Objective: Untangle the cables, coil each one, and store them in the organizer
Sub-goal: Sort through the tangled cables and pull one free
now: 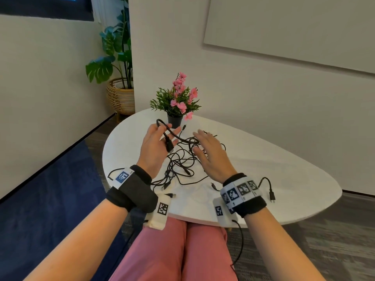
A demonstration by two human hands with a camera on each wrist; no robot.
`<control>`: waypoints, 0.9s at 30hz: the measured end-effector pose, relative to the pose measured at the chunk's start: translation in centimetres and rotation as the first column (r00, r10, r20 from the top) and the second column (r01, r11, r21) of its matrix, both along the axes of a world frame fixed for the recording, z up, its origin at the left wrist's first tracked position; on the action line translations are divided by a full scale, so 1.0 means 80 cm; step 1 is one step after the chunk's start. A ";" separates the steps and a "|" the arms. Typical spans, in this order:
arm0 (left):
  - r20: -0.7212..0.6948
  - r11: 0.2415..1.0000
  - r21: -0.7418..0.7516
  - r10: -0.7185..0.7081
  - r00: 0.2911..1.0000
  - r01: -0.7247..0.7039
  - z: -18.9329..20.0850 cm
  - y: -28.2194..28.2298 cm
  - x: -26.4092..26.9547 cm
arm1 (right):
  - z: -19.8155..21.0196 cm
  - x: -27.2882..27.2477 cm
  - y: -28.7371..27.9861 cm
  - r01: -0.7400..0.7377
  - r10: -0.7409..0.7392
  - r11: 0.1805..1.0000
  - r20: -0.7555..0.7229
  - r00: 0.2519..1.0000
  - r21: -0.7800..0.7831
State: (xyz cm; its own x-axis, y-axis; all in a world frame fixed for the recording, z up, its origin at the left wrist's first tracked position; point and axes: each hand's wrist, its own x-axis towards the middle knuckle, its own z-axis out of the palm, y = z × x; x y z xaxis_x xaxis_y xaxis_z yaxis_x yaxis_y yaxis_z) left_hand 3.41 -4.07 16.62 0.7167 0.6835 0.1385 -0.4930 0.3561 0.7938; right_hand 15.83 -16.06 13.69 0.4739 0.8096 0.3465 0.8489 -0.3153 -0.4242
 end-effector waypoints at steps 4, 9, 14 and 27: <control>0.021 0.996 0.046 0.076 0.997 -0.076 0.004 0.004 -0.006 | -0.025 -0.003 0.017 -0.012 0.020 0.998 -0.152 0.988 0.057; -0.050 0.987 0.111 0.123 0.991 -0.117 -0.004 0.015 -0.009 | -0.032 -0.020 0.022 0.004 0.040 0.994 -0.397 0.917 0.109; 0.007 0.997 0.038 0.065 0.998 -0.065 -0.004 0.008 -0.007 | -0.041 -0.024 0.026 -0.104 0.070 0.992 -0.389 0.918 -0.069; -0.140 0.974 0.074 0.222 0.965 -0.213 -0.026 0.041 -0.005 | 0.028 -0.007 -0.051 -0.039 0.155 0.957 -0.390 0.908 0.289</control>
